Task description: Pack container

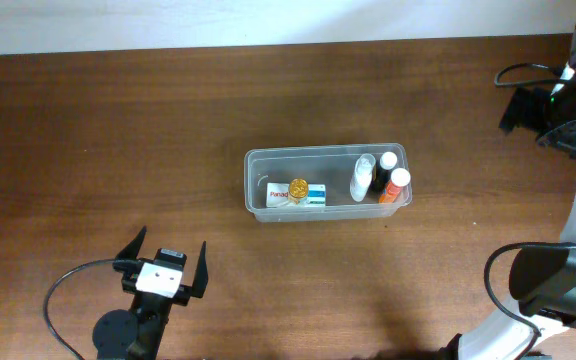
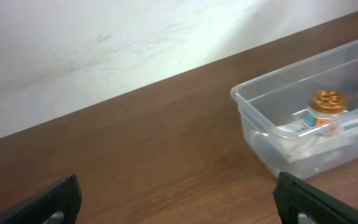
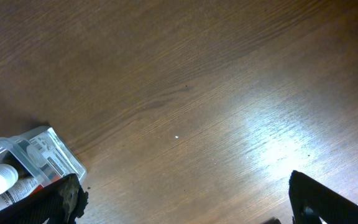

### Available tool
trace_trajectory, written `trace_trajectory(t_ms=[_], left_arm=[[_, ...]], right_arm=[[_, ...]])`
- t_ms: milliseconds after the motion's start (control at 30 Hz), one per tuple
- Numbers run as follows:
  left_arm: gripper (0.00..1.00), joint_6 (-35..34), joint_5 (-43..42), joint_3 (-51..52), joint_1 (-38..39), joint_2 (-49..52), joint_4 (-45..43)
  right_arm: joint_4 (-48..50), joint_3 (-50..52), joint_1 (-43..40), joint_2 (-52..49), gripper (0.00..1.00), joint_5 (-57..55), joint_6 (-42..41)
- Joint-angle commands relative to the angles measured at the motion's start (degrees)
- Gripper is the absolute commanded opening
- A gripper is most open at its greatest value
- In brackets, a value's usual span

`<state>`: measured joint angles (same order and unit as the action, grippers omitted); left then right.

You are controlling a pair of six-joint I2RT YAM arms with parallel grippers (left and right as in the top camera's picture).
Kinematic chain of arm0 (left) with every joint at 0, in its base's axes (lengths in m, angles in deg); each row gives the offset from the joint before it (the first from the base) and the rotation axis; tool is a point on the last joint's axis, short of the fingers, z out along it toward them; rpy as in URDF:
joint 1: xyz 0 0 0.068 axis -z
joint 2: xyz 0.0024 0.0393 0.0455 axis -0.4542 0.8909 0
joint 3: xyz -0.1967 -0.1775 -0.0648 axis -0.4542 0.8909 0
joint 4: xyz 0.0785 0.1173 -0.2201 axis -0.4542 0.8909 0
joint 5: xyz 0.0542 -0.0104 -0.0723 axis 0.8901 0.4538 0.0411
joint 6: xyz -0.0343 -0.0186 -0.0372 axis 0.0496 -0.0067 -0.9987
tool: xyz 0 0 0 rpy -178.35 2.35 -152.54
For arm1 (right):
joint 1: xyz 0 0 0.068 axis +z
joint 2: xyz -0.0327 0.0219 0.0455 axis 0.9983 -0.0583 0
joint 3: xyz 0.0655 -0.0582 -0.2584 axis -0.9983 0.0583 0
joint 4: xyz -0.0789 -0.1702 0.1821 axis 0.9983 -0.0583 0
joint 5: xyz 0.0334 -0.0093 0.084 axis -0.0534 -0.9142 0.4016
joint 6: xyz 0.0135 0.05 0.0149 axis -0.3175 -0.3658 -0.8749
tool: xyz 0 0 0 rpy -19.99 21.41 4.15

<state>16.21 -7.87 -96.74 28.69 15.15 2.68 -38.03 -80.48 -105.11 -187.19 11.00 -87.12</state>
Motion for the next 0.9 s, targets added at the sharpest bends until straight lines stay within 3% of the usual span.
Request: trace_trajectory(t_ms=[0, 867], left_arm=[[0.99, 1.0, -0.8, 2.5, -1.0, -0.6, -1.0], [0.99, 1.0, -0.6, 3.5, -1.0, -0.6, -1.7]], right_arm=[[0.0, 0.1, 0.0, -0.3, 0.98, -0.5, -0.5], [0.0, 0.1, 0.0, -0.3, 0.98, -0.5, -0.5]])
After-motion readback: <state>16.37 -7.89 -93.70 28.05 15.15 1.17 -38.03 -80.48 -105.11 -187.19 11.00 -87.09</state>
